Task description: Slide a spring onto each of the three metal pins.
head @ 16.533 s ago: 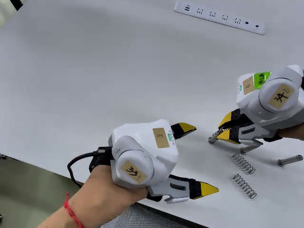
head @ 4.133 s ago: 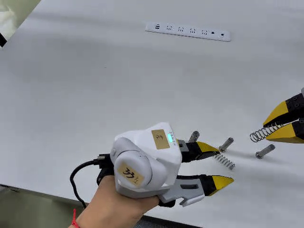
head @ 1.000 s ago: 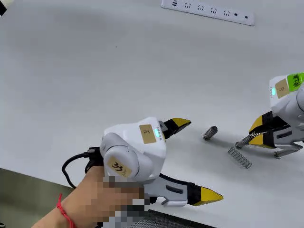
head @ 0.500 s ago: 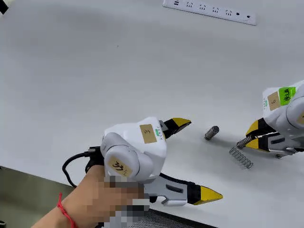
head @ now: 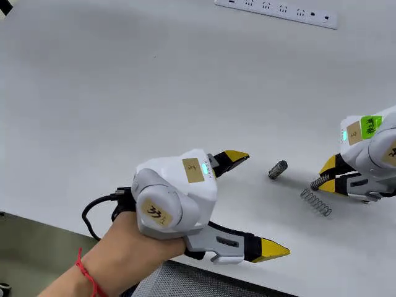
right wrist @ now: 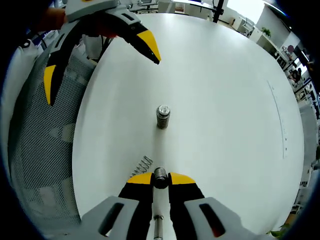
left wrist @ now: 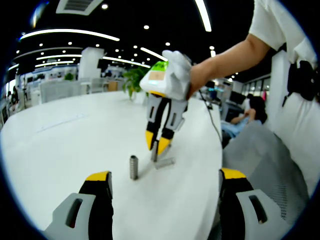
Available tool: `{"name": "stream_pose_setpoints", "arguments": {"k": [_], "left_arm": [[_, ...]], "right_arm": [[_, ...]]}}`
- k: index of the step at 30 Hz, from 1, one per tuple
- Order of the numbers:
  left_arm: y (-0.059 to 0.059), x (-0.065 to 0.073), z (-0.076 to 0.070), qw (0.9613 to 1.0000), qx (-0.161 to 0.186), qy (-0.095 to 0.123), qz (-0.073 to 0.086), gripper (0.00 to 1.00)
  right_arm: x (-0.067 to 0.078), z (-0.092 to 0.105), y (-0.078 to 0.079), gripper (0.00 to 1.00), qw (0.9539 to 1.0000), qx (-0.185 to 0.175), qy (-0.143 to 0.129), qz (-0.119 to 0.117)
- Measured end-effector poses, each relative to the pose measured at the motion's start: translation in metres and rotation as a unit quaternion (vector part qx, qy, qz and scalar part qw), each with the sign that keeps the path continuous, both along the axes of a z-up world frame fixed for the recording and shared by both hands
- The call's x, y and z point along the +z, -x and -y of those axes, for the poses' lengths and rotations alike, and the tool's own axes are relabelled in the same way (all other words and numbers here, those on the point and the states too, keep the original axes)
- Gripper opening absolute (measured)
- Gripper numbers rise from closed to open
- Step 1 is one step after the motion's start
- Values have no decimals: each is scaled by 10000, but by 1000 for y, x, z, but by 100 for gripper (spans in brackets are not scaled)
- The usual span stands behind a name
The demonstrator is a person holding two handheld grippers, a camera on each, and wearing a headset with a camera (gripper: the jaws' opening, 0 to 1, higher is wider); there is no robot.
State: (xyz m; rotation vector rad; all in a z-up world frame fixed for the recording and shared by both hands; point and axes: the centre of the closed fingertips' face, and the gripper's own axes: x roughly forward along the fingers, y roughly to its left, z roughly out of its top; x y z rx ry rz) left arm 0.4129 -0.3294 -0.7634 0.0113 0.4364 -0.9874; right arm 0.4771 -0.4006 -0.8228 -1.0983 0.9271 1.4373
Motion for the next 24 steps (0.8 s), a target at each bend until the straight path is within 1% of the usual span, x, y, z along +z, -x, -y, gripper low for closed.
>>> {"name": "stream_pose_setpoints", "arguments": {"k": [8, 11, 15, 19, 21, 23, 24], "left_arm": [[1, 1, 0, 10000, 7, -21, 0, 88], [1, 1, 0, 10000, 1, -42, 10, 88], [1, 2, 0, 10000, -1, -68, 26, 88], [3, 4, 1, 9999, -27, -128, 62, 87], [3, 5, 1, 9998, -38, -151, 78, 87], [4, 6, 1, 9998, -48, -166, 79, 86], [5, 7, 2, 9998, -70, -192, 90, 86]], "right_arm": [[1, -1, 0, 16, 10000, -69, -52, -15], [3, -1, 0, 17, 9999, -111, -104, -20], [3, 1, -3, 19, 9997, -174, -162, -35], [12, 1, -1, 20, 9994, -220, -255, 12], [12, 2, -2, 21, 9990, -272, -345, 40], [17, 3, -3, 22, 9985, -336, -426, 64], [23, 3, -4, 23, 9979, -397, -507, 102]]}}
